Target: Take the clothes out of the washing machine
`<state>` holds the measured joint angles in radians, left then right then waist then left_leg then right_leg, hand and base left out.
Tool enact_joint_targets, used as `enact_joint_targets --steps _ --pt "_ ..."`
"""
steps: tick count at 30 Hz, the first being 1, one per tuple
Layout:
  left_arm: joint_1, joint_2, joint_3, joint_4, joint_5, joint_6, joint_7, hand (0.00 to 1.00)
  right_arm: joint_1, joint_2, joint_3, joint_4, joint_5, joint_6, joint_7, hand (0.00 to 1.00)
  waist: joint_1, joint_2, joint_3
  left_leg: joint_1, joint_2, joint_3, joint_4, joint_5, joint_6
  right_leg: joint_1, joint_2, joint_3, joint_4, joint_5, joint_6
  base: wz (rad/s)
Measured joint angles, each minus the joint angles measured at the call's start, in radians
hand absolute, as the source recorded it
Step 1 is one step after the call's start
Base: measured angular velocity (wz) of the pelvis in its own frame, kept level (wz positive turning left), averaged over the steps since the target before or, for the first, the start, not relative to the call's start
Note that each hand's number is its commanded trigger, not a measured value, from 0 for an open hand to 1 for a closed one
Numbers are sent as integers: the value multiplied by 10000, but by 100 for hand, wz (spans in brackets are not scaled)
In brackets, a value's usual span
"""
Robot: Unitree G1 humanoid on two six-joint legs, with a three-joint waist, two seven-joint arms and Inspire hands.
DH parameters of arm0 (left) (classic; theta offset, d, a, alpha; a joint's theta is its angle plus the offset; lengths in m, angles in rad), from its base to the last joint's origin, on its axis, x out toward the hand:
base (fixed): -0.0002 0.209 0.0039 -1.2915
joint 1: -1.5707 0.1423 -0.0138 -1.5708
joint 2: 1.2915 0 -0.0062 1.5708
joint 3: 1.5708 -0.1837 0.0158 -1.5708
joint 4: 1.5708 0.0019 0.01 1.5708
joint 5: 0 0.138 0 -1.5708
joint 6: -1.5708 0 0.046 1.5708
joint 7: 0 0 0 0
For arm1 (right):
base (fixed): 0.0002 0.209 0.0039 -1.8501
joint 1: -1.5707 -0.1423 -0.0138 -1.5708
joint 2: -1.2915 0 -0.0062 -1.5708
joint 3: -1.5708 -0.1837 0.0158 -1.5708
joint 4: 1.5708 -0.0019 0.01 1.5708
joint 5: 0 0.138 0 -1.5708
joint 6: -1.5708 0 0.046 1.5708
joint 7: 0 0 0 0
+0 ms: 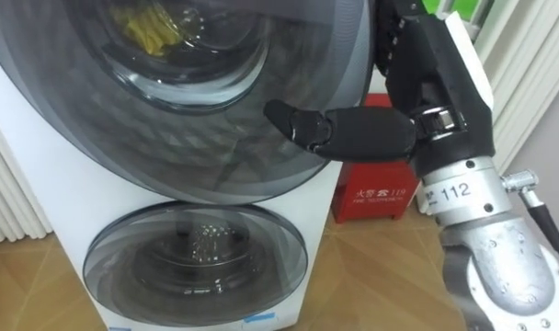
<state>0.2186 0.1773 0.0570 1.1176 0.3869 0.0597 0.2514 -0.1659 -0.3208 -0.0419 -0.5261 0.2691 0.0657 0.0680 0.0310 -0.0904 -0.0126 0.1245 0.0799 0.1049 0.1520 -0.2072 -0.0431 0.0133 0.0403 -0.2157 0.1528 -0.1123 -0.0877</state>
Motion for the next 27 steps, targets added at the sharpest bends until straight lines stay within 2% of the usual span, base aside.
enact_joint_targets --steps 9,14,19,24,27 --pt "-14 14 -11 -58 -4 12 -14 0 1 31 -183 -20 487 -34 503 0 -3 138 -24 -82 -1 17 5 0 0 -91 -2 12 26 0 0 0" --pt "-103 23 -87 -95 -20 16 -75 0 42 518 -157 5 496 -138 586 0 -11 184 -6 -92 9 34 13 1 0 -89 -4 -37 29 2 -6 1" --pt "-89 107 -542 -93 -24 0 -74 0 346 738 -31 7 551 -574 666 0 -11 165 -5 -72 9 42 22 1 0 -88 -14 -51 72 2 -13 0" --pt "-123 353 -1006 -96 -21 2 -73 0 532 881 206 24 612 -794 666 0 -21 98 4 -38 16 43 104 1 0 -94 -22 -36 197 -34 -51 -1" --pt "-147 377 -1133 -95 -20 -2 -72 0 690 893 383 34 906 -955 669 0 -12 88 8 9 20 45 109 1 0 -90 -22 -20 204 -54 -73 -2"
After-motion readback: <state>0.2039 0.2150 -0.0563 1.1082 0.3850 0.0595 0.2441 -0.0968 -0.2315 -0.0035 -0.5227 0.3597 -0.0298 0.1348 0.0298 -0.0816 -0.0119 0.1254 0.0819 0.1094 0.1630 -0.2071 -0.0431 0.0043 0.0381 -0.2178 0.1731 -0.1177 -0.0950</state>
